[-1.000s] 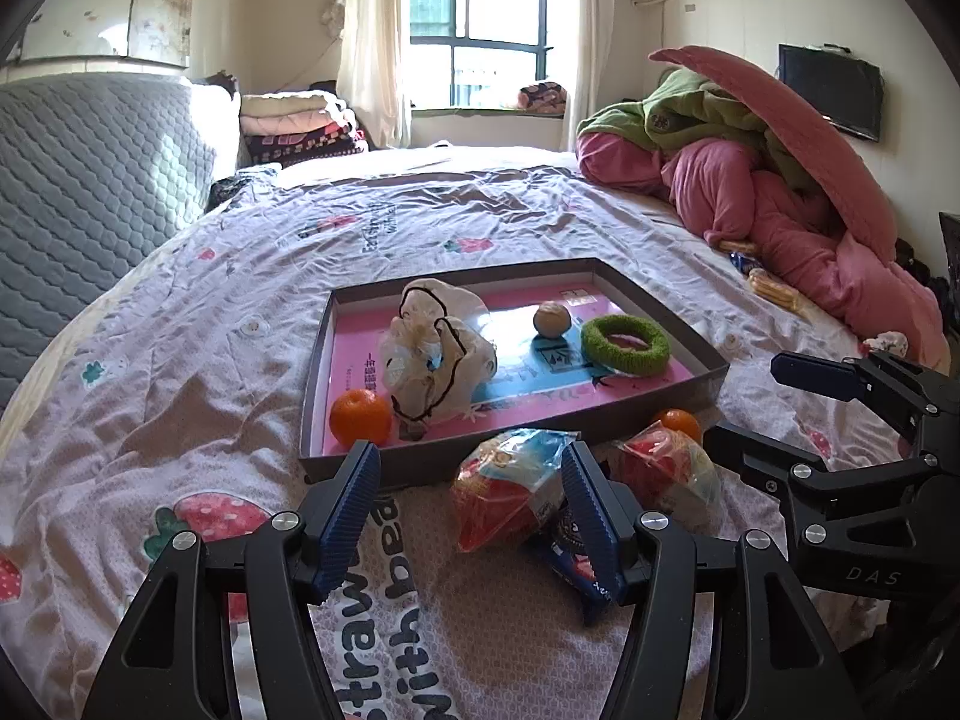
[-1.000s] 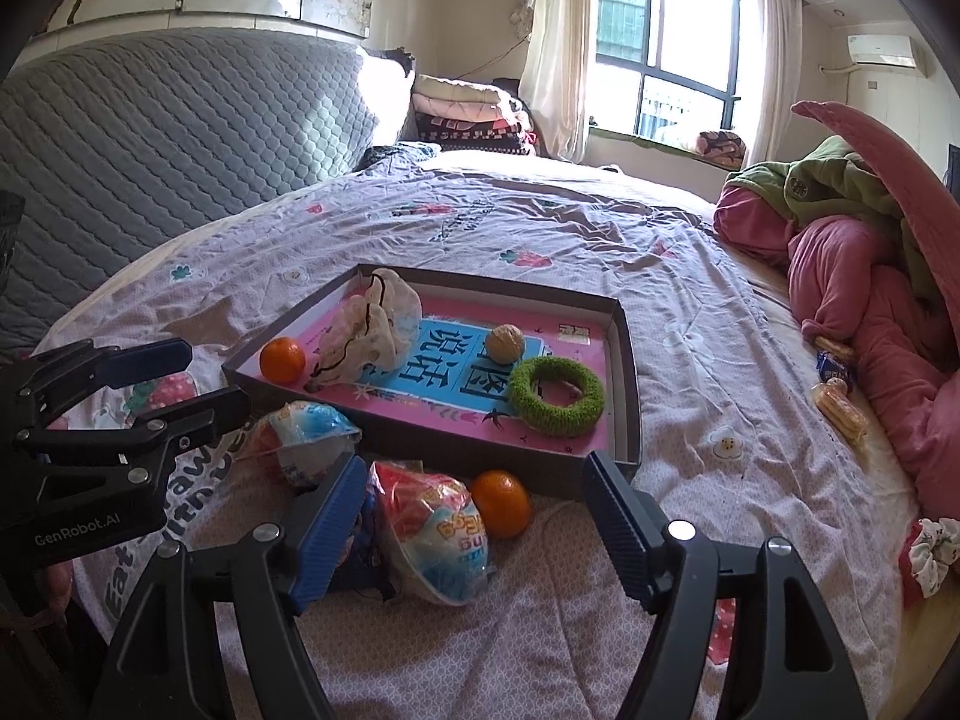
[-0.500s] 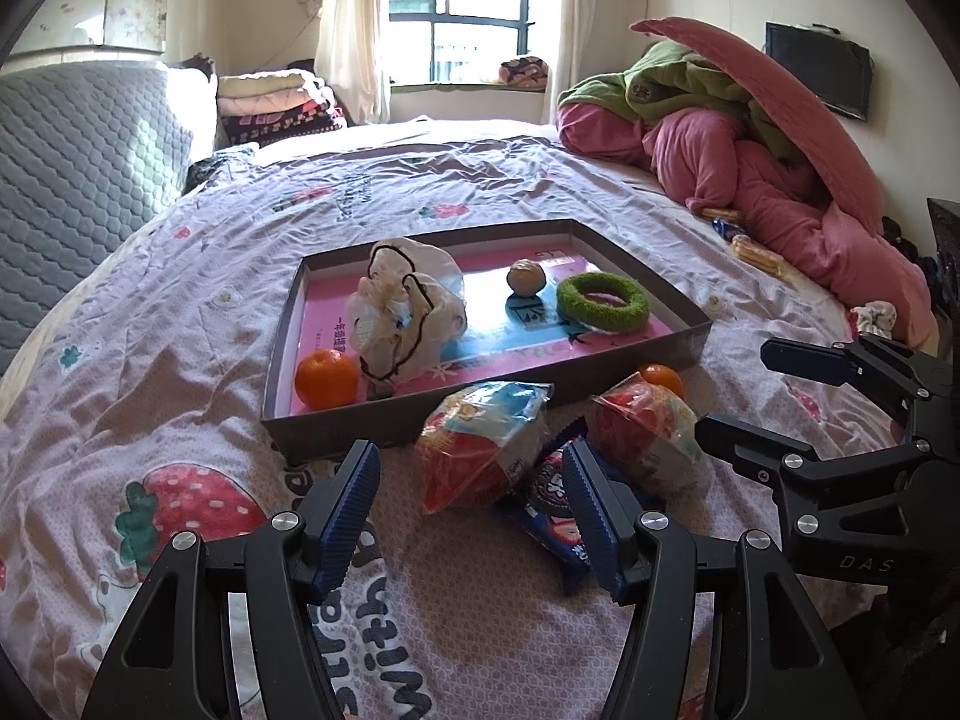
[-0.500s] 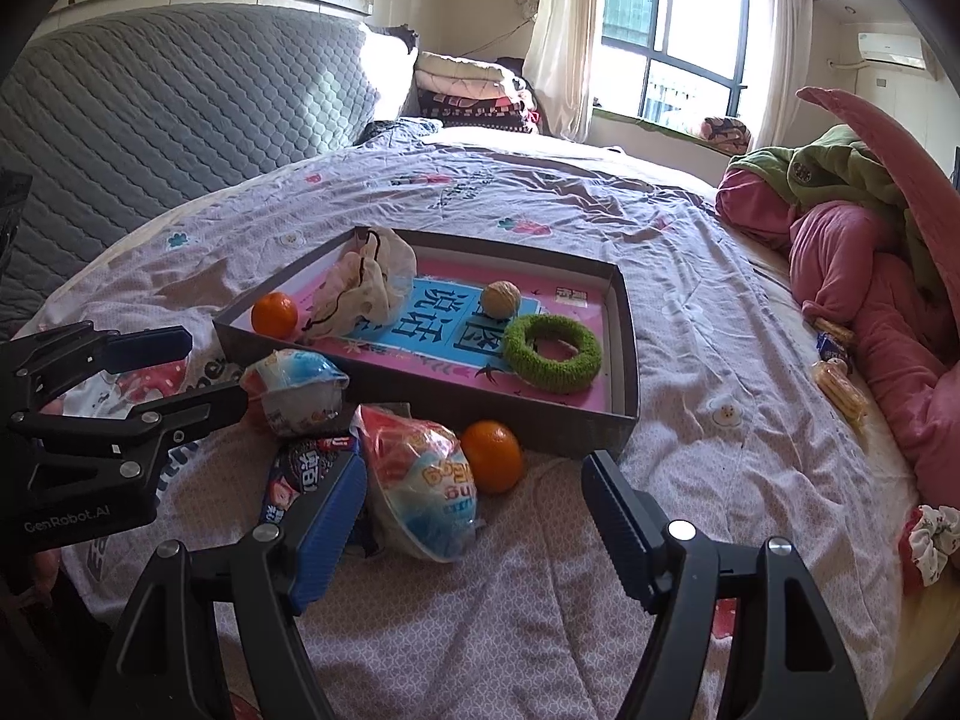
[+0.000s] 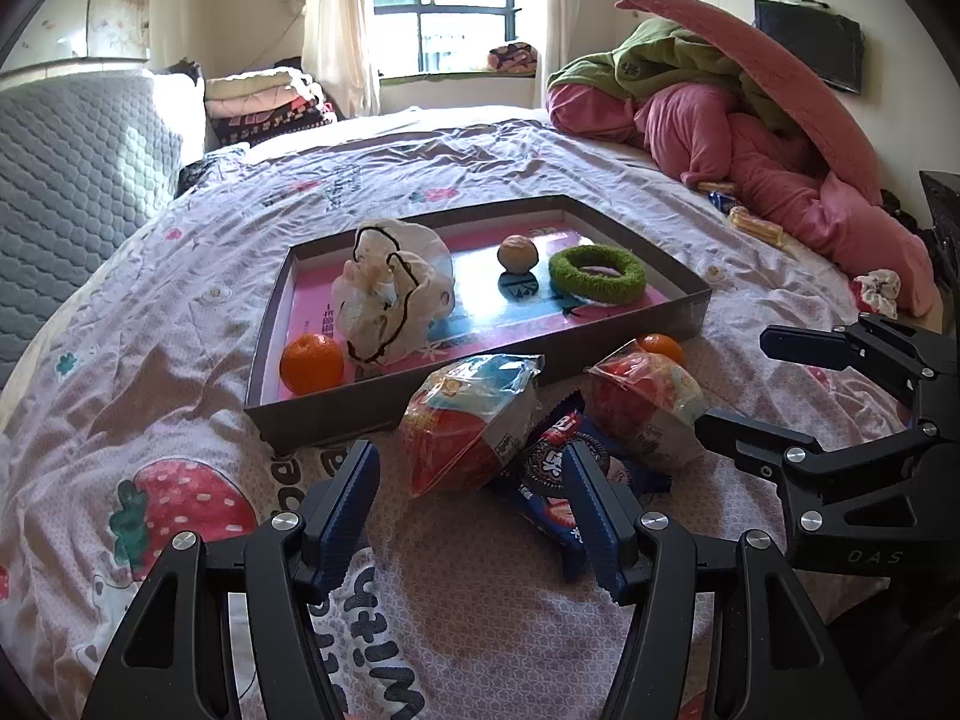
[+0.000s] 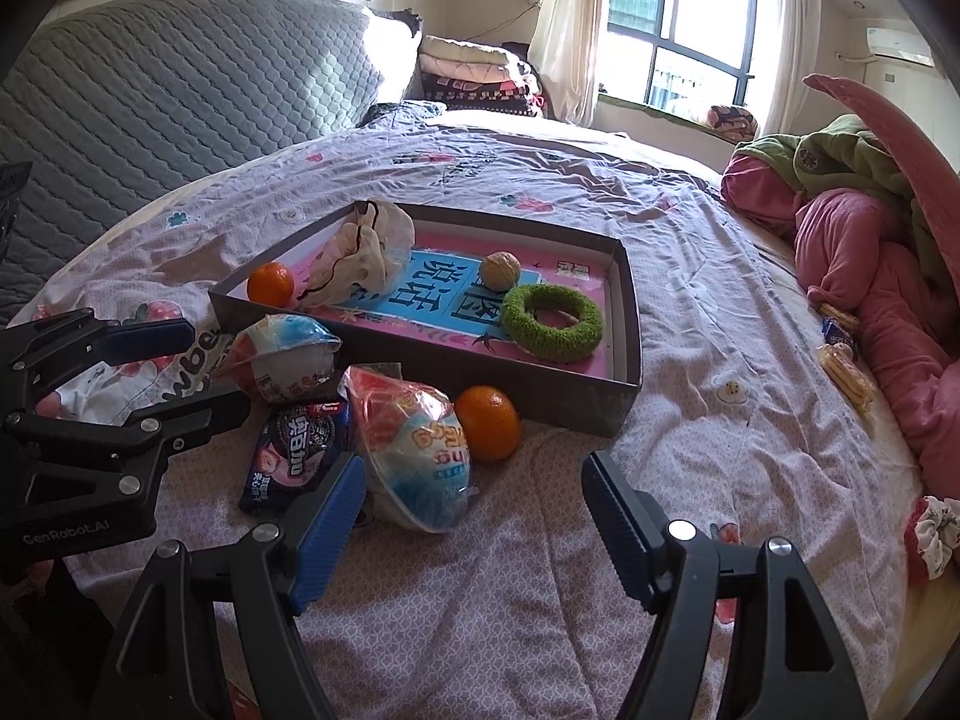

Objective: Organize objects
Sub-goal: 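Pull both open tools back from the tray toward the snack bags, then grasp the blue BB candy bag with the left tool while the right tool grasps the red clear bag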

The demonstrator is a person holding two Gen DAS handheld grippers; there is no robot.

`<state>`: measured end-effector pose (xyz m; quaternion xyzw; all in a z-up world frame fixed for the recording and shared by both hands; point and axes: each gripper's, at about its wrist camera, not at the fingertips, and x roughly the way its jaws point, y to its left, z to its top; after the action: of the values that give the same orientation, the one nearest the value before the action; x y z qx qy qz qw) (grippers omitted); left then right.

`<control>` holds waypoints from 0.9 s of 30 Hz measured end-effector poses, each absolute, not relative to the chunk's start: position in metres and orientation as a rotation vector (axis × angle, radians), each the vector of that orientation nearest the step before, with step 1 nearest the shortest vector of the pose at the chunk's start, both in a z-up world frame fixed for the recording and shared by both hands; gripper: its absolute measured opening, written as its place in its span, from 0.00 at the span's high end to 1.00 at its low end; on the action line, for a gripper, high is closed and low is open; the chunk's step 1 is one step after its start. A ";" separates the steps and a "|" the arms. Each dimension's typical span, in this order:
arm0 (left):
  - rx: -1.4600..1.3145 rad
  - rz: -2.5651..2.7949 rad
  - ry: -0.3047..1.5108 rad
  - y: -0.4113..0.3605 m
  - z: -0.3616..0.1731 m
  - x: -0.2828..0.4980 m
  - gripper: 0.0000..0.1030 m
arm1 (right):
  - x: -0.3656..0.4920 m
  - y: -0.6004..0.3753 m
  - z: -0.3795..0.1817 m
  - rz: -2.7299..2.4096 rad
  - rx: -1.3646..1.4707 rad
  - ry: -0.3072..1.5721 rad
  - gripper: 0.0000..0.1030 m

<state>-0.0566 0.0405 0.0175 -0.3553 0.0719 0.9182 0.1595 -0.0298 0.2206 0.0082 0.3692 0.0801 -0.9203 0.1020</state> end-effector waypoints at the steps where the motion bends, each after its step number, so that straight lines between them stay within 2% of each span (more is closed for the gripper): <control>1: -1.018 2.624 0.206 0.040 0.017 -0.057 0.37 | -0.030 0.220 0.008 -2.713 1.094 0.235 0.28; 27: -1.114 2.609 0.214 0.041 0.005 -0.074 0.37 | -0.040 0.210 -0.007 -2.669 1.186 0.224 0.28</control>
<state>-0.0744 0.0408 0.0050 -0.3871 0.0744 0.9071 0.1477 -0.0401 0.2104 -0.0068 0.4026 0.0760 -0.9060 0.1060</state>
